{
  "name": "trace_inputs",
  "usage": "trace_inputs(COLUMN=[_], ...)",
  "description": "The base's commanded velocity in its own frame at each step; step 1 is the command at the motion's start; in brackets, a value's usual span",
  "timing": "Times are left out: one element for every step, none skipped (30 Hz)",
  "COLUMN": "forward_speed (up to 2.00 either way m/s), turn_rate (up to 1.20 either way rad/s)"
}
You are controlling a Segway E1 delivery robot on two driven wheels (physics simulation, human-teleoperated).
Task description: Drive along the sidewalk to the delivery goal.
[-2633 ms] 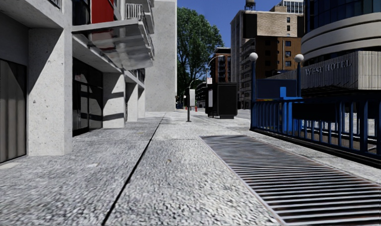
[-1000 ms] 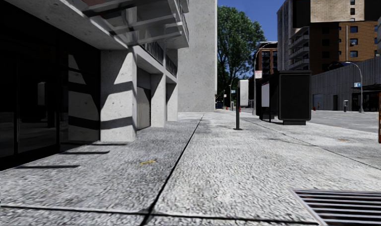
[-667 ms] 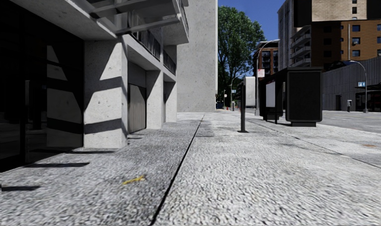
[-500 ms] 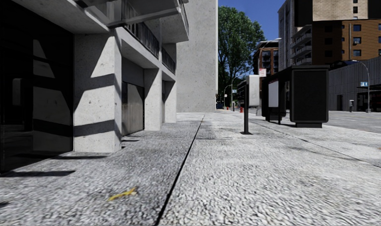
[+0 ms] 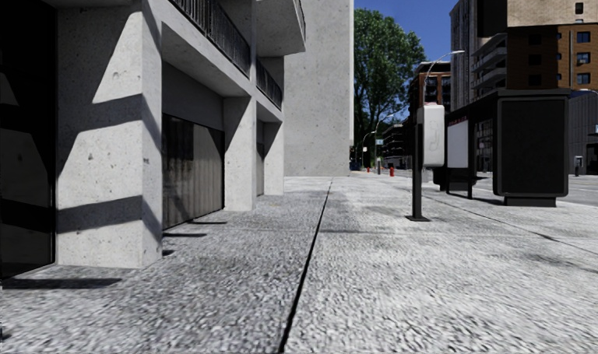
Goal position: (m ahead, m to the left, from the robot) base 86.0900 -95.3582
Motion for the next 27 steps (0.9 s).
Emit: trace_inputs(forward_speed=[1.98, 1.98, 1.98, 1.98, 1.98, 1.98, 1.98, 1.98, 1.98, 1.98, 1.98, 1.98, 1.98, 1.98, 1.98, 1.98, 1.98, 1.98, 1.98, 1.98, 1.98, 1.98, 1.98, 1.98, 1.98, 1.98, 1.98], turn_rate=[0.0, 0.0, 0.0, 0.0, 0.0, 0.0, 0.0, 0.0, 0.0, 0.0, 0.0, 0.0, 0.0, 0.0, 0.0, 0.0, 0.0, 0.0, 0.0, 0.0, 0.0, 0.0, 0.0, 0.0, 0.0, 0.0, 0.0])
